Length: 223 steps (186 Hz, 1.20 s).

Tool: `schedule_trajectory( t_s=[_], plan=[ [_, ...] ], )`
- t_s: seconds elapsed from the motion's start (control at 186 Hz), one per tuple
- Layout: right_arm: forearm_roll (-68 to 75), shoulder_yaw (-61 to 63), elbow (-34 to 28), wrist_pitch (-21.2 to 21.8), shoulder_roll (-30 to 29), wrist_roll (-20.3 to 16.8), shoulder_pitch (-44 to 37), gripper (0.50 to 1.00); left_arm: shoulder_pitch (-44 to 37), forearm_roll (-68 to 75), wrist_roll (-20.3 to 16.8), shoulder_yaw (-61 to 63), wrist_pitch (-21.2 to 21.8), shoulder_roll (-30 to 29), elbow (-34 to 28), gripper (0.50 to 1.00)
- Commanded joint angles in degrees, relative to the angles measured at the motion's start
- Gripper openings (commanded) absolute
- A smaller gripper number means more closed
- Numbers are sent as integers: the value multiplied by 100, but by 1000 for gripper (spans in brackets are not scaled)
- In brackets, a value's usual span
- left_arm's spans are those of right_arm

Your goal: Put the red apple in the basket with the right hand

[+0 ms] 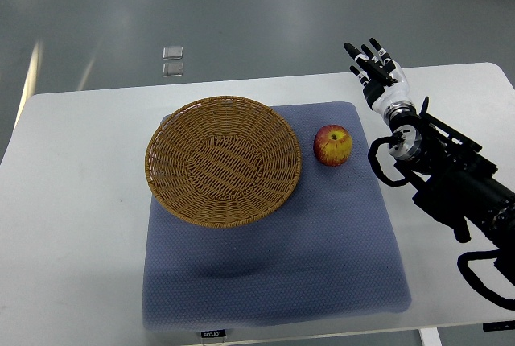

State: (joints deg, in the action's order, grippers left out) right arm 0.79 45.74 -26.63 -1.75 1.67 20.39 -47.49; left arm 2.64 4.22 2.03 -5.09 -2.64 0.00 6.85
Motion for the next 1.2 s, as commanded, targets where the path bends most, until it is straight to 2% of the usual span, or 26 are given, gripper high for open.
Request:
schedule_trajectory(
  t_s=[0.0, 0.323, 0.609, 0.803, 0.911, 0.959, 0.964, 1.029, 1.196],
  plan=[
    [0, -13, 0, 8, 27, 0, 20, 919, 0, 0, -1, 0, 0, 0, 18, 1000],
    [-70, -48, -18, -1, 97, -9, -24, 919, 0, 0, -1, 0, 0, 0, 9, 1000],
    [-325, -188, -325, -1, 563, -18, -24, 919, 0, 0, -1, 0, 0, 0, 9, 1000],
    [-1872, -654, -800, 158, 1275, 0, -50, 919, 0, 0, -1, 0, 0, 0, 9, 1000],
    [-3189, -742, -1063, 509, 1644, 0, -147, 919, 0, 0, -1, 0, 0, 0, 9, 1000],
    [-3190, -742, -1063, 509, 1644, 0, -147, 919, 0, 0, -1, 0, 0, 0, 9, 1000],
    [-3826, -777, -1150, 675, 1748, 0, -182, 919, 0, 0, -1, 0, 0, 0, 9, 1000],
    [-4534, -812, -1239, 825, 1855, 0, -278, 919, 0, 0, -1, 0, 0, 0, 9, 1000],
    [-5546, -1023, -1573, 1300, 2145, -9, -516, 919, 0, 0, -1, 0, 0, 0, 9, 1000]
  ],
)
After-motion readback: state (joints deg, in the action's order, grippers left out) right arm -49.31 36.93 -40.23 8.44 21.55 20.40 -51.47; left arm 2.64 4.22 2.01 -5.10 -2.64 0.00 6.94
